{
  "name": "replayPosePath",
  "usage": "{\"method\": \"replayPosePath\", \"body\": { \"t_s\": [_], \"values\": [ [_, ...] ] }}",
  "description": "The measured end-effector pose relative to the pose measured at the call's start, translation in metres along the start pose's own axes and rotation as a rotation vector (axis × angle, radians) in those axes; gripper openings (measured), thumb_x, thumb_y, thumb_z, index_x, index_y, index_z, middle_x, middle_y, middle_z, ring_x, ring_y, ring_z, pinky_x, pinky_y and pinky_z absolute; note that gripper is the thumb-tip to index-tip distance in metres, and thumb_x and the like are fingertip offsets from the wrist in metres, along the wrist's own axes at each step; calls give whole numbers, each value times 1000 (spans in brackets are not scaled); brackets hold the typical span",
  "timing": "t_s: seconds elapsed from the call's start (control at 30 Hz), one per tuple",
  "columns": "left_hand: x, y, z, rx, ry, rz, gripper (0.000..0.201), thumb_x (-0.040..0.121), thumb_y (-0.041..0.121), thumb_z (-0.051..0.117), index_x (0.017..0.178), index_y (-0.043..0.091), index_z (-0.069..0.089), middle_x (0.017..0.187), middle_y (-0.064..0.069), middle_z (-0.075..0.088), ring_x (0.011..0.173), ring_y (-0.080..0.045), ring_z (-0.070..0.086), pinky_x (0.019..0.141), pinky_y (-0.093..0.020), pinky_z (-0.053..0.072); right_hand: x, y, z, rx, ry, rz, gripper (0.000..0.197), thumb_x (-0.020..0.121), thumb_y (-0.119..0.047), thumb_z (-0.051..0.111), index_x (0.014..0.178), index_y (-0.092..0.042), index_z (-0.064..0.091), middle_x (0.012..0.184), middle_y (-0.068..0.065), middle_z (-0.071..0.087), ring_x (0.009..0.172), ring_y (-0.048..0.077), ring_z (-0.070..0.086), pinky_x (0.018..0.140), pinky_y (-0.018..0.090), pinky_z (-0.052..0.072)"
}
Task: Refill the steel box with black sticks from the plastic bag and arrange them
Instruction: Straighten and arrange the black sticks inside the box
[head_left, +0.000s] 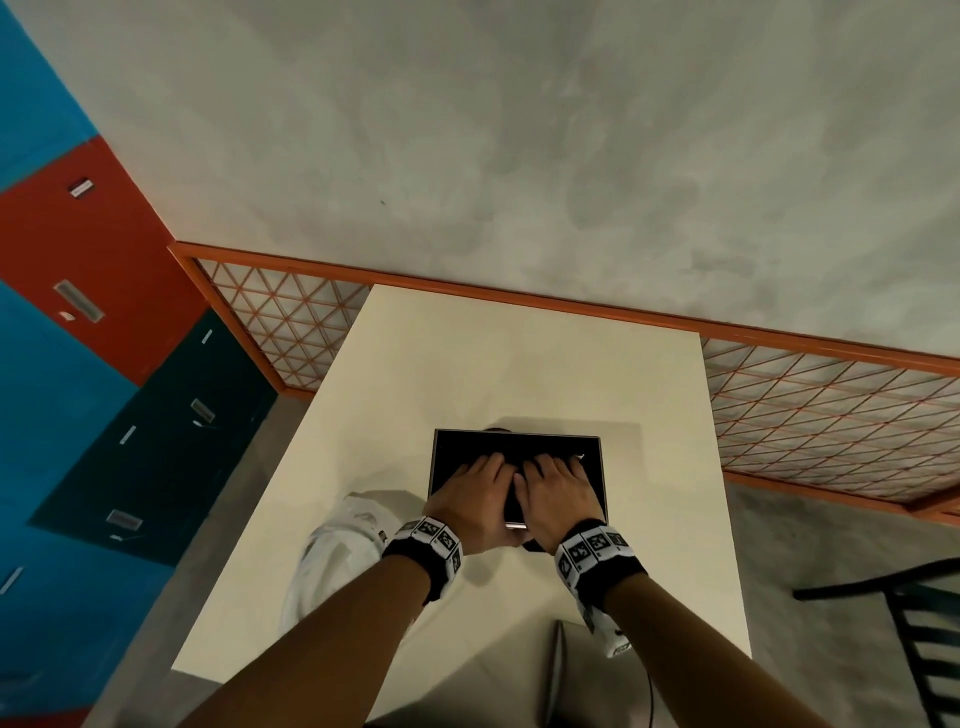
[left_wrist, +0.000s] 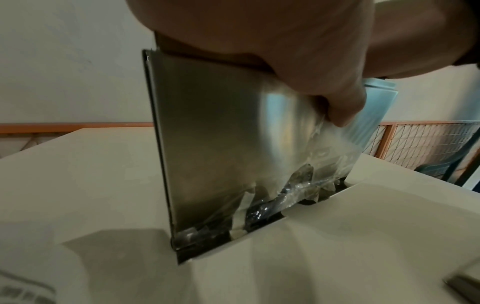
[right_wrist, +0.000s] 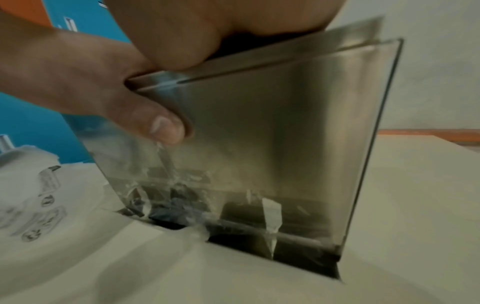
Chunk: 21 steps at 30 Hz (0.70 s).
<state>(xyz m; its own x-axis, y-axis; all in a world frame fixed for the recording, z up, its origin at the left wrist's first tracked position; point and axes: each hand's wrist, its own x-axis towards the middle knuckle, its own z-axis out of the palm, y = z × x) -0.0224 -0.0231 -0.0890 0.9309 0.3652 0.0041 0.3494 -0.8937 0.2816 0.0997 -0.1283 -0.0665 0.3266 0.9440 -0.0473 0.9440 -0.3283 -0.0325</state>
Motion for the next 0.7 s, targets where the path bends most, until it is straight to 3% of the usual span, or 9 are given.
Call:
{"method": "replayPosePath", "body": {
  "t_s": [0.1, 0.27, 0.4, 0.6, 0.7],
  "values": [
    [-4, 0, 2, -13, 23, 13, 76, 67, 70, 64, 122, 18, 53, 121, 2, 46, 111, -19, 49, 98, -35, 46, -3, -2, 5, 4, -40, 17, 56, 95, -38, 10, 106, -19, 61, 103, 3, 64, 97, 26, 57, 97, 44, 41],
    [-9, 3, 6, -21, -11, -17, 88, 64, 74, 54, 133, 20, 49, 137, 1, 50, 124, -21, 50, 114, -38, 35, -10, -10, -4, -2, -40, 54, 39, 96, -34, 31, 93, -17, 66, 92, 5, 66, 85, 25, 62, 81, 39, 50],
    [-12, 7, 8, -6, -9, -28, 78, 66, 73, 56, 124, 21, 52, 121, 4, 58, 113, -19, 54, 105, -38, 41, -5, -5, -7, 76, -75, 8, 29, 95, -26, 40, 113, -13, 58, 115, 7, 58, 106, 26, 57, 89, 39, 48],
    [-19, 10, 13, 40, 71, -6, 66, 68, 69, 60, 111, 20, 58, 108, 3, 63, 102, -19, 57, 90, -36, 46, 16, 2, -6, 151, -204, -35, 48, 96, -23, 39, 143, -17, 41, 151, 0, 37, 135, 23, 38, 110, 45, 33],
    [-23, 11, 13, 46, 84, 2, 64, 68, 69, 59, 109, 20, 58, 105, 4, 63, 99, -18, 57, 89, -35, 46, 27, 5, 0, 169, -286, -32, 52, 96, -22, 39, 147, -16, 36, 154, 1, 34, 138, 24, 36, 113, 45, 30]
  ]
}}
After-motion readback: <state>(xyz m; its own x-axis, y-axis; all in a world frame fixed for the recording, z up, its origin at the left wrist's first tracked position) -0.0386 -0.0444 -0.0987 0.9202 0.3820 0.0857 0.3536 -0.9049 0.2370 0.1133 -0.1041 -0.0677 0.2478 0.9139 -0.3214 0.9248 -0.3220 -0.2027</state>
